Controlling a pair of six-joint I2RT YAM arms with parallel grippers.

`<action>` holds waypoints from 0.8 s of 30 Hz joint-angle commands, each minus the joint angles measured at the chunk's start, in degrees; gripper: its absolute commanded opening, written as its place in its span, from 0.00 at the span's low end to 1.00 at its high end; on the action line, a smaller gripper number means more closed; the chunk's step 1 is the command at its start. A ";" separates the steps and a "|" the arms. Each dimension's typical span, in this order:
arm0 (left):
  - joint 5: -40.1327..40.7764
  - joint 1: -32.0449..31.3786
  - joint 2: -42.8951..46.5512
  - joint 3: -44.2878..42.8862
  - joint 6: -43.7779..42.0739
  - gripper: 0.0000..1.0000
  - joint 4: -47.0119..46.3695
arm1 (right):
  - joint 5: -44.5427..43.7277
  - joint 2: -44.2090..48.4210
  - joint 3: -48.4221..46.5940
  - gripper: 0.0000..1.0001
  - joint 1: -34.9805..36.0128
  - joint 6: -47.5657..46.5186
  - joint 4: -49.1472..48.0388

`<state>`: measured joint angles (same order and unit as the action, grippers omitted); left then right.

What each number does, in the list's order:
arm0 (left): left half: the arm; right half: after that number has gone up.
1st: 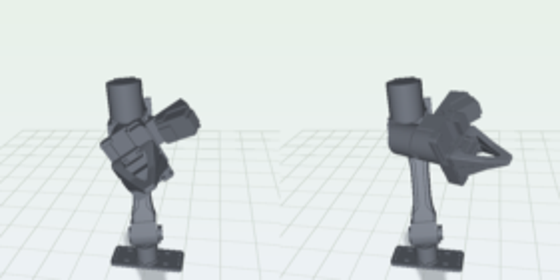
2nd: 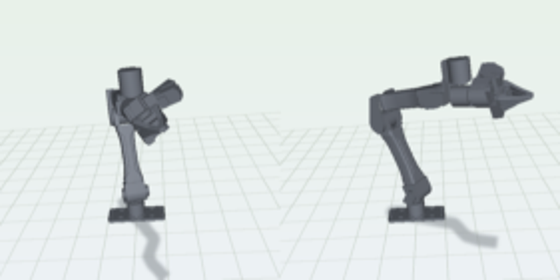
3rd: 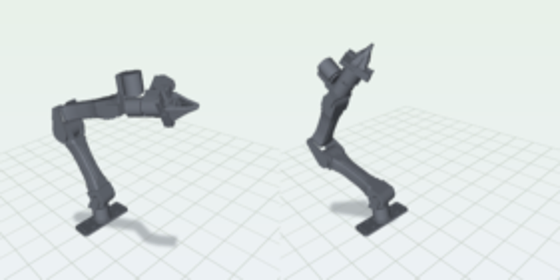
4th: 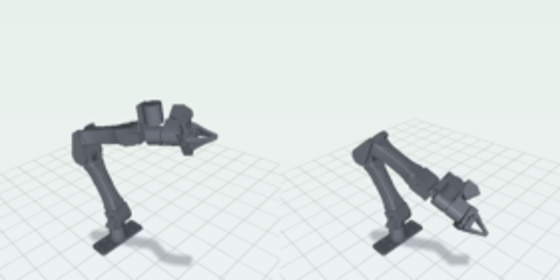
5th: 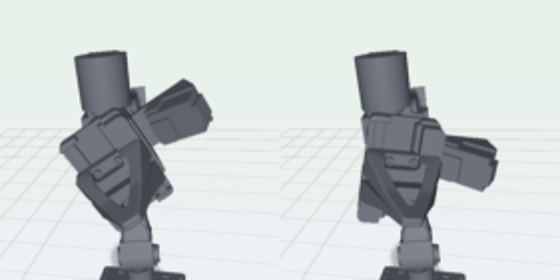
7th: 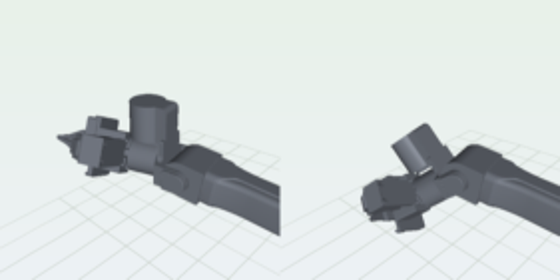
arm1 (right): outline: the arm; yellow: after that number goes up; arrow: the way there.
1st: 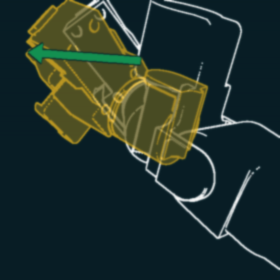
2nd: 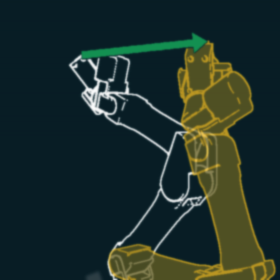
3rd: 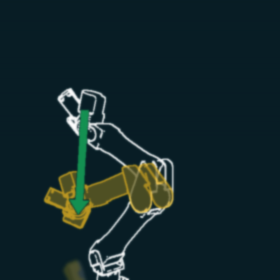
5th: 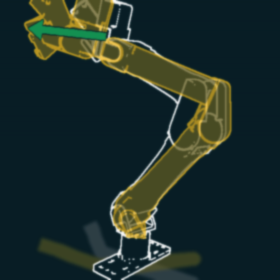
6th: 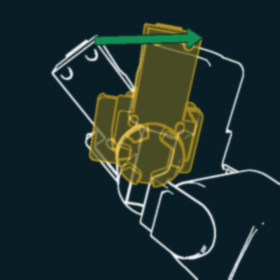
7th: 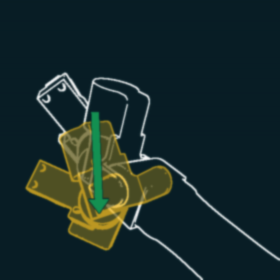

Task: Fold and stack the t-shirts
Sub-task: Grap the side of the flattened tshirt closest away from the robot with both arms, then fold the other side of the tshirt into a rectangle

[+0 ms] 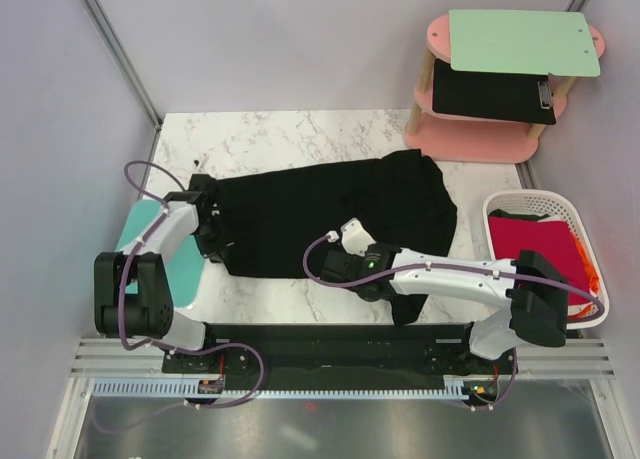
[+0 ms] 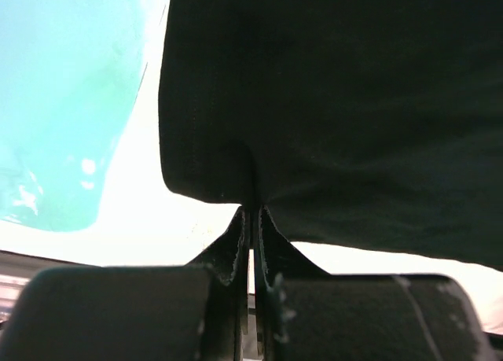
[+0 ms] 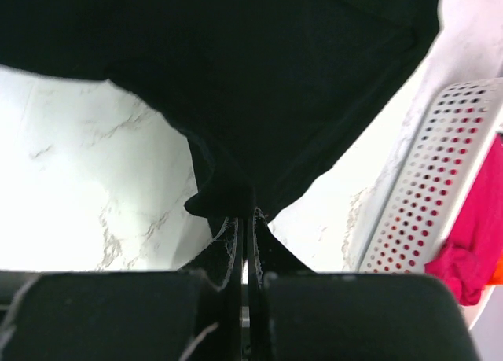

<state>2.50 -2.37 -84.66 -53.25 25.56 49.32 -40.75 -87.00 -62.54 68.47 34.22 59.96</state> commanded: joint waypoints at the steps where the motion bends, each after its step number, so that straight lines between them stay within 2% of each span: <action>1: -0.31 -0.09 3.01 -5.18 -2.44 0.02 1.04 | -9.42 1.31 -3.81 0.00 -1.66 -0.82 0.86; 6: -0.48 0.00 2.22 -8.00 -2.62 0.02 2.01 | -14.61 -0.10 -6.36 0.00 -5.36 -4.50 -1.51; 13: -2.15 0.00 -2.25 -12.21 -2.62 0.02 1.75 | -16.11 -2.29 -7.50 0.00 -12.82 -16.44 -15.20; 24: -0.92 0.09 -11.92 -18.19 -2.97 0.02 1.57 | -18.22 -13.27 -16.98 0.00 -19.86 -33.77 -30.15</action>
<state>1.34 -2.37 -93.91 -67.61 24.32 50.87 -55.90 -97.23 -74.30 50.33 8.45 38.24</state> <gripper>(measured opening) 0.031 0.011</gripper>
